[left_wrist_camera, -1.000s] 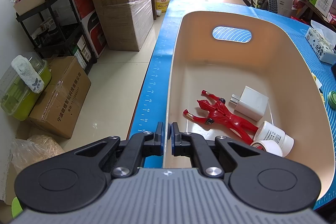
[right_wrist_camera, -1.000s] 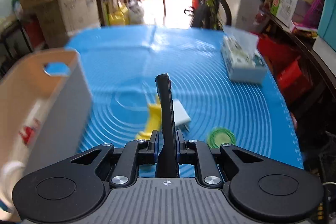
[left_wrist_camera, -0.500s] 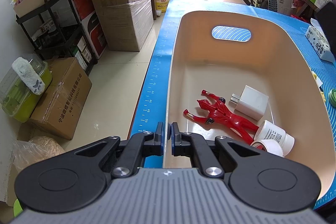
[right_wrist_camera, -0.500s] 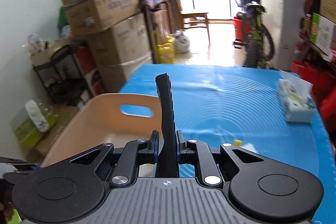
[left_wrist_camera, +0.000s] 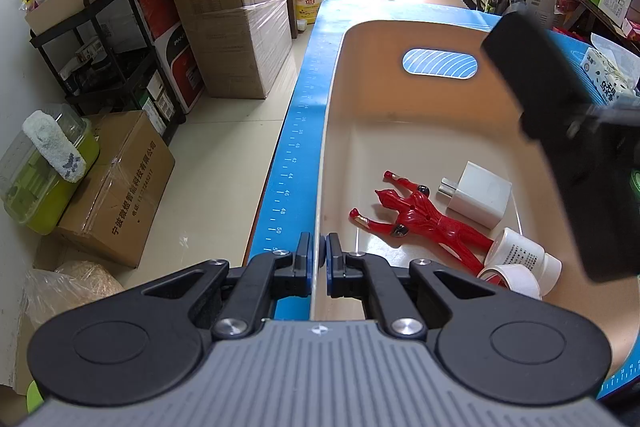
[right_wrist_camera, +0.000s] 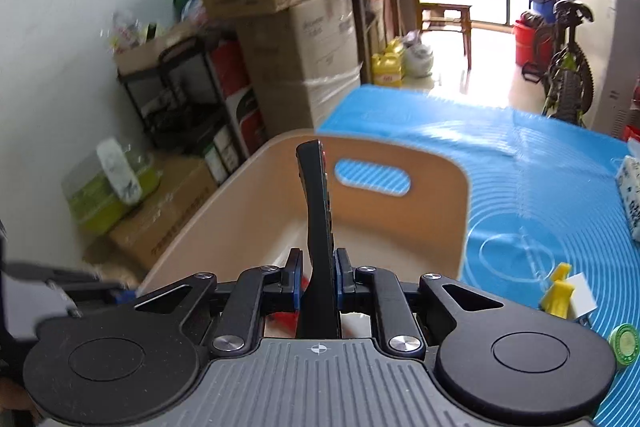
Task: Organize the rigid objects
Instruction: 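Carry the black remote into the basket and open the right gripper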
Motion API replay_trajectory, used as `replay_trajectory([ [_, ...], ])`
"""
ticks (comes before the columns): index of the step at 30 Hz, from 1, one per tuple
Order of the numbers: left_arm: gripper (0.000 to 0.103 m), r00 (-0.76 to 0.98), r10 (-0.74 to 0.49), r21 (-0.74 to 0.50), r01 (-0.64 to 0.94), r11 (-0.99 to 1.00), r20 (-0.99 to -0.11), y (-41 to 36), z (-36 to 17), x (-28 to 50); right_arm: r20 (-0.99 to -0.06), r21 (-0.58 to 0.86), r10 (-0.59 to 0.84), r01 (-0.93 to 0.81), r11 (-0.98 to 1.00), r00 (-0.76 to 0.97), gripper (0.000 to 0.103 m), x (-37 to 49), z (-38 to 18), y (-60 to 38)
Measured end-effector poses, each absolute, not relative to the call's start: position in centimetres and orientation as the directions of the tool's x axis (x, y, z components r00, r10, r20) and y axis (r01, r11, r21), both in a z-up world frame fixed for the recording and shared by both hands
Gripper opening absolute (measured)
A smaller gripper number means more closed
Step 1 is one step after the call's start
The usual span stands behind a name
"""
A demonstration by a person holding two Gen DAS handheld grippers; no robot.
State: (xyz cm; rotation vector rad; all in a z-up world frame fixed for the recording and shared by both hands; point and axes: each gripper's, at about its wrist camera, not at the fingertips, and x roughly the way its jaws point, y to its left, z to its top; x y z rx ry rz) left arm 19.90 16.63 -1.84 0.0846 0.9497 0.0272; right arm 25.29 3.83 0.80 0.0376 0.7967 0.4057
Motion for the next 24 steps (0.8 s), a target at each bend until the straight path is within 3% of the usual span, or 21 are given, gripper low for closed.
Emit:
replay_trajectory([
  [11, 0.008, 0.582, 0.062, 0.087, 0.016, 0.996, -0.811, 16.4, -1.8, 20.0, -0.8, 0.12, 0.3, -0.352, 0.928, 0.519, 0.026, 25.7, -3.9, 5.4],
  [16, 0.008, 0.582, 0.061, 0.088, 0.018, 0.996, -0.811, 16.5, -1.7, 20.1, -0.803, 0.098, 0.298, -0.378, 0.92, 0.517, 0.027, 25.1, -4.1, 5.6],
  [24, 0.008, 0.58, 0.062, 0.087, 0.016, 0.996, -0.812, 16.5, -1.8, 20.0, -0.739, 0.131, 0.321, -0.34, 0.931, 0.593, 0.049, 24.4, -0.6, 3.1],
])
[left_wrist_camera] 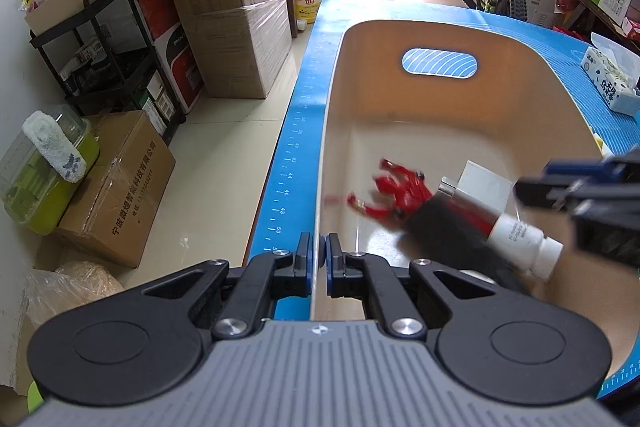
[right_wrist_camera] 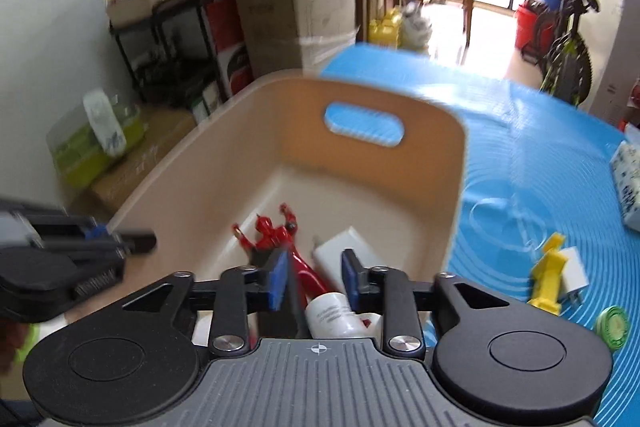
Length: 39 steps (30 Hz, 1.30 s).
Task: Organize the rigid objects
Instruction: 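Carry the black remote into the basket and open the right gripper, then lower the right gripper onto the yellow plastic toy and grasp it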
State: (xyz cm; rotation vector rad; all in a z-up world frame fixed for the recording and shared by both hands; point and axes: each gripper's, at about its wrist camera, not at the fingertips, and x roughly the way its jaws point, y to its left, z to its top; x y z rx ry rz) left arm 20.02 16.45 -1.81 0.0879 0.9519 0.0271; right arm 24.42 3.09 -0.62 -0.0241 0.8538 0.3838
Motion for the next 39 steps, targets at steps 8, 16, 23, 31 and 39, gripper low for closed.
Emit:
replay_trajectory([
  [8, 0.008, 0.581, 0.068, 0.094, 0.016, 0.995, -0.811, 16.4, -1.9, 20.0, -0.654, 0.135, 0.255, -0.222, 0.966, 0.712, 0.059, 24.8, 2.6, -2.0],
  [16, 0.008, 0.579, 0.069, 0.094, 0.013, 0.995, -0.813, 16.5, -1.9, 20.0, -0.651, 0.076, 0.092, -0.056, 0.996, 0.754, 0.066, 26.3, 0.8, -7.2],
  [23, 0.008, 0.578, 0.072, 0.096, 0.012, 0.995, -0.813, 16.5, -1.8, 19.9, -0.721, 0.045, -0.01, 0.061, 0.997, 0.693, 0.067, 27.4, -3.1, -10.8],
  [31, 0.009, 0.578, 0.073, 0.097, 0.012, 0.995, -0.813, 16.5, -1.8, 19.9, -0.803, 0.023, -0.031, 0.083, 0.996, 0.595, 0.076, 28.2, -7.6, -11.5],
  [39, 0.009, 0.577, 0.072, 0.096, 0.01, 0.995, -0.813, 16.6, -1.9, 20.0, -0.862, -0.009, -0.057, 0.098, 0.995, 0.504, 0.078, 29.0, -10.9, -11.8],
])
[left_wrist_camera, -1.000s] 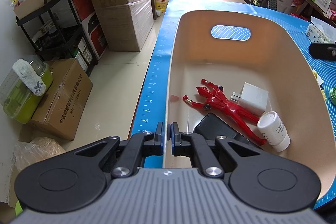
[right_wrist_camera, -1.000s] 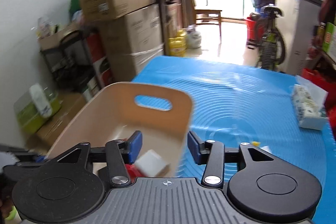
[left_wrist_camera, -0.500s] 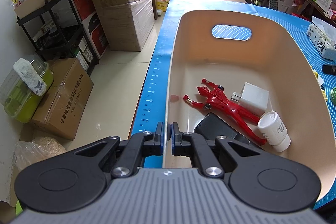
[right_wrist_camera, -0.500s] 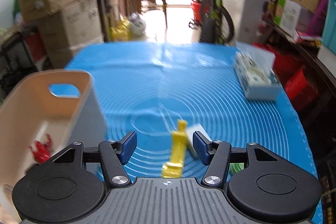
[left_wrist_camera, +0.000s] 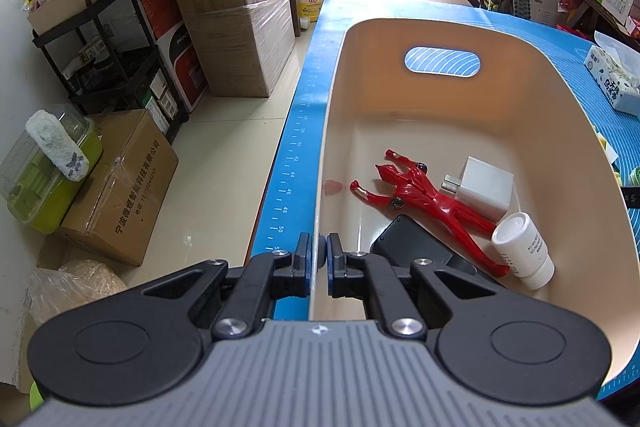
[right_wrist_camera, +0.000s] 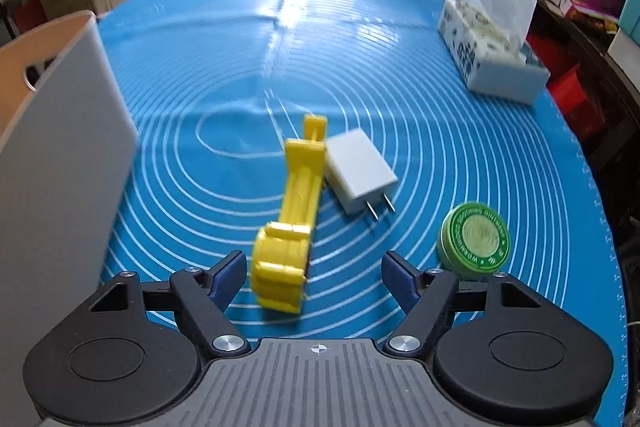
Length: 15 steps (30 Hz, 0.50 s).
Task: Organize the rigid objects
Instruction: 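Lower the right gripper onto the yellow plastic toy and grasp it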
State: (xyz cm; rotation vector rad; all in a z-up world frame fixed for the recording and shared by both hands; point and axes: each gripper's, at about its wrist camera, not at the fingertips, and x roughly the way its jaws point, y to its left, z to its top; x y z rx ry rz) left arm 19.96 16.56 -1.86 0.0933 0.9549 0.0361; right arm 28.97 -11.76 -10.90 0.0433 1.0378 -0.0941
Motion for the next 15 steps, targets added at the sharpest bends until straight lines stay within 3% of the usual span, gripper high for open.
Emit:
replay_trajectory([
  [5, 0.009, 0.578, 0.072, 0.096, 0.01, 0.995, -0.813, 16.53, -1.87, 19.96, -0.851, -0.001, -0.05, 0.093, 0.996, 0.523, 0.076, 28.96, -11.4, -11.83],
  [7, 0.009, 0.577, 0.073, 0.096, 0.01, 0.995, -0.813, 16.56, -1.86, 19.96, -0.844, 0.008, -0.043, 0.094, 0.996, 0.535, 0.068, 28.94, -11.26, -11.83],
  [12, 0.008, 0.577, 0.072, 0.095, 0.009, 0.995, -0.813, 16.56, -1.86, 19.97, -0.834, 0.02, -0.016, 0.058, 0.998, 0.552, 0.035, 28.79, -10.97, -11.34],
  [15, 0.008, 0.578, 0.072, 0.096, 0.01, 0.995, -0.813, 16.55, -1.86, 19.98, -0.839, 0.023, -0.01, 0.054, 0.998, 0.544, 0.034, 28.63, -10.77, -11.15],
])
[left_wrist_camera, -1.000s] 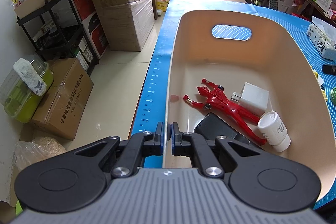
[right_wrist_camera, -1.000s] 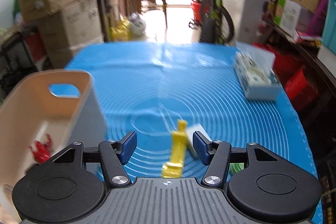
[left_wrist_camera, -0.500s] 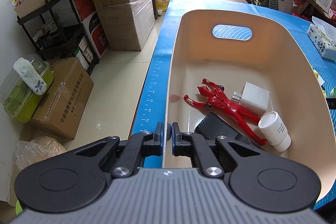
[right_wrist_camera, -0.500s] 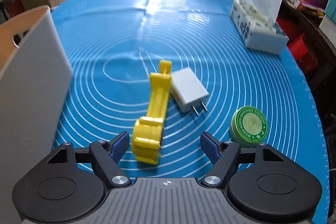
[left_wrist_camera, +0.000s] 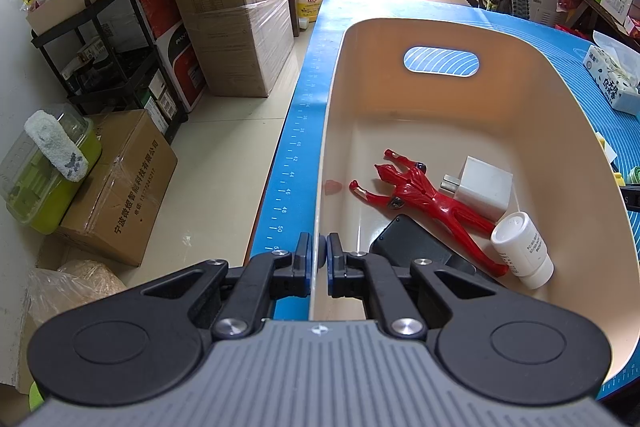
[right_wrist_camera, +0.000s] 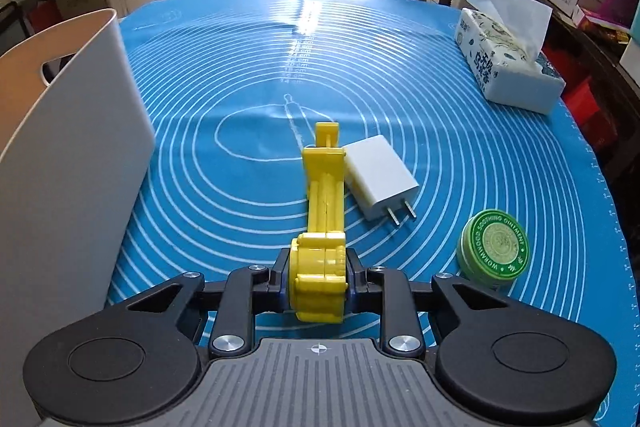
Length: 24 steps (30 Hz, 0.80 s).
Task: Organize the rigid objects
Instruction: 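Lower the right gripper onto the yellow plastic toy and grasp it, then carry the yellow toy into the basket and release it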
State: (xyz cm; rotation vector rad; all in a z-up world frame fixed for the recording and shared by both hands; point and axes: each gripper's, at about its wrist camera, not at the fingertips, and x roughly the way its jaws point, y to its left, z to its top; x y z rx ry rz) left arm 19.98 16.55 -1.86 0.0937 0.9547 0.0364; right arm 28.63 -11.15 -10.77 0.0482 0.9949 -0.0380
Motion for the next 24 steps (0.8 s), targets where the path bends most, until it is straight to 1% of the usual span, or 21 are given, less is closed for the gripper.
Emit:
replay_trajectory([
  [5, 0.008, 0.578, 0.069, 0.091, 0.01, 0.996, -0.813, 16.3, -2.0, 20.0, -0.821, 0.051, 0.009, 0.057, 0.997, 0.57, 0.034, 28.0, -8.9, -10.9],
  [12, 0.007, 0.58, 0.06, 0.084, 0.014, 0.996, -0.813, 16.3, -2.0, 19.9, -0.753, 0.118, 0.074, 0.023, 0.993, 0.654, 0.034, 26.9, -4.5, -9.5],
  [15, 0.007, 0.583, 0.052, 0.077, 0.017, 0.997, -0.811, 16.4, -1.9, 19.9, -0.71, 0.147, 0.103, 0.005, 0.989, 0.697, 0.034, 26.2, -2.5, -8.9],
  [20, 0.006, 0.586, 0.044, 0.07, 0.021, 0.997, -0.809, 16.5, -1.9, 19.8, -0.603, 0.194, 0.159, -0.049, 0.98, 0.781, 0.034, 24.5, 1.1, -7.6],
  [24, 0.006, 0.586, 0.044, 0.072, 0.024, 0.997, -0.809, 16.4, -1.9, 19.8, -0.568, 0.217, 0.236, -0.133, 0.967, 0.788, 0.034, 24.0, 2.5, -5.6],
])
